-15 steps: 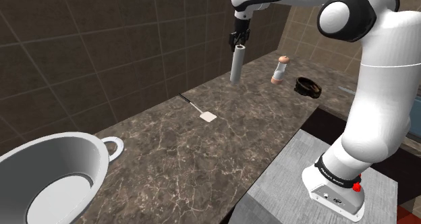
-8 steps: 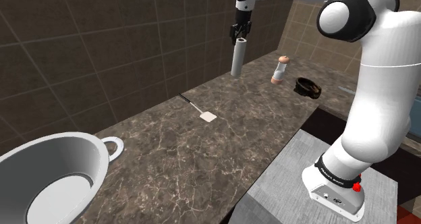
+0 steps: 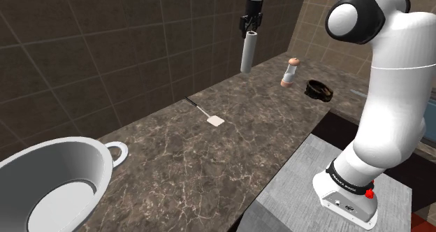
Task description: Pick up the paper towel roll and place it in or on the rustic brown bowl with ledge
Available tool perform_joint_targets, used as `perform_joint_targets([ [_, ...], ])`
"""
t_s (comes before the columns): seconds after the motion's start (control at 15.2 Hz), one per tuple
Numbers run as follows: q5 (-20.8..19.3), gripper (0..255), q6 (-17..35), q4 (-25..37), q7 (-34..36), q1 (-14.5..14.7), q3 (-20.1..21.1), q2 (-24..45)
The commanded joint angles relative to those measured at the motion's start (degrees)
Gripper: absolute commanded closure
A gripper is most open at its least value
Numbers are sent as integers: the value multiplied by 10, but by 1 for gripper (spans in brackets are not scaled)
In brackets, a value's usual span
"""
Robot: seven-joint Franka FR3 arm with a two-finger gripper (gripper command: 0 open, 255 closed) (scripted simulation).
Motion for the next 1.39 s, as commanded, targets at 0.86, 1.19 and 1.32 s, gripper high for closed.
perform_joint_targets([
  [0.86, -5, 0, -12, -83, -78, -48, -28, -96],
  [1.19, -51, 0, 121, -273, -47, -29, -29, -167],
  [1.32, -68, 0, 169, -334, -32, -25, -30, -185],
])
